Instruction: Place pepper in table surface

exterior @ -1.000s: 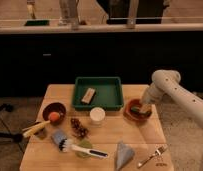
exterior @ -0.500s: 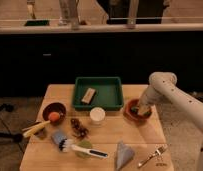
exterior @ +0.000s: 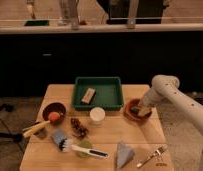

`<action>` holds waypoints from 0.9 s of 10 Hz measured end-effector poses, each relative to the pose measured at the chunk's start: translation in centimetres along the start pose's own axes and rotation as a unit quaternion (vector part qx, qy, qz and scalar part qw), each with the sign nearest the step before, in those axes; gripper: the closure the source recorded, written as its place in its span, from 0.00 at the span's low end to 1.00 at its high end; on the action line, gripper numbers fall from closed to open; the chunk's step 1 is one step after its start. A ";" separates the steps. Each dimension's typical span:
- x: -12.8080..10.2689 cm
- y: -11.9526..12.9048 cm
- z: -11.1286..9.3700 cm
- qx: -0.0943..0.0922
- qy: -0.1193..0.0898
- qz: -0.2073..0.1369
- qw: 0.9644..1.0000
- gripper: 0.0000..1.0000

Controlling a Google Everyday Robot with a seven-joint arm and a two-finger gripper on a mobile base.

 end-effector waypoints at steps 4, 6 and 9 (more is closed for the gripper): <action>0.5 -0.6 0.7 -0.006 -0.004 0.007 1.000 0.45; 0.6 -0.6 1.1 -0.012 -0.002 0.007 1.000 0.56; 1.0 -0.6 1.7 -0.020 -0.001 0.007 1.000 0.87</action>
